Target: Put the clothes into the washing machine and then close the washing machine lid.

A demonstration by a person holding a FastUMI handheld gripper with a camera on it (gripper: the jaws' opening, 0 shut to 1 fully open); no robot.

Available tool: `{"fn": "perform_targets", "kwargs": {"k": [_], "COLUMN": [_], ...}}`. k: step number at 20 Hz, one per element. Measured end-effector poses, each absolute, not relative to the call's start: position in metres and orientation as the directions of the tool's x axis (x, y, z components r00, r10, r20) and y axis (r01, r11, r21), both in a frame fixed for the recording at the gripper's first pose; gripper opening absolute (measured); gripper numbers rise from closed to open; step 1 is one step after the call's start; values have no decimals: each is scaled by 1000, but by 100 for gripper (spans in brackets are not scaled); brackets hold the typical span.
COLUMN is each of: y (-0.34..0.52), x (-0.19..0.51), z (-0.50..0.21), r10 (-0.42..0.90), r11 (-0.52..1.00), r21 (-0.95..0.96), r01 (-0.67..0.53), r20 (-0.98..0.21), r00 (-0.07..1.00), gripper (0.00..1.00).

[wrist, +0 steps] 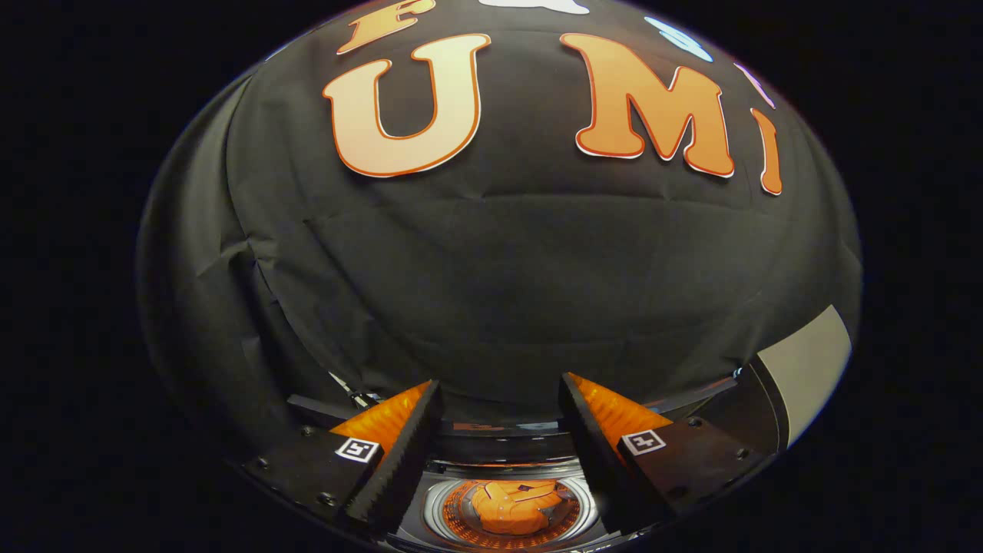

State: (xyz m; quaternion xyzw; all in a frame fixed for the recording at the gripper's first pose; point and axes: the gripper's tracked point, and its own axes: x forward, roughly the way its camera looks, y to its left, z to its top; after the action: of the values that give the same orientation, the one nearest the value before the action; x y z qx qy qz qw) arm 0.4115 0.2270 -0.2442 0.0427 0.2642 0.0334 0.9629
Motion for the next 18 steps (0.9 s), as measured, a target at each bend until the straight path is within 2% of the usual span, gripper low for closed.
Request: {"fn": "perform_targets", "kwargs": {"k": [18], "y": [229], "x": [332], "z": [-257], "r10": [72], "r11": [996], "r21": [71], "r01": [-46], "r20": [-418], "r00": [906], "gripper": [99]}}
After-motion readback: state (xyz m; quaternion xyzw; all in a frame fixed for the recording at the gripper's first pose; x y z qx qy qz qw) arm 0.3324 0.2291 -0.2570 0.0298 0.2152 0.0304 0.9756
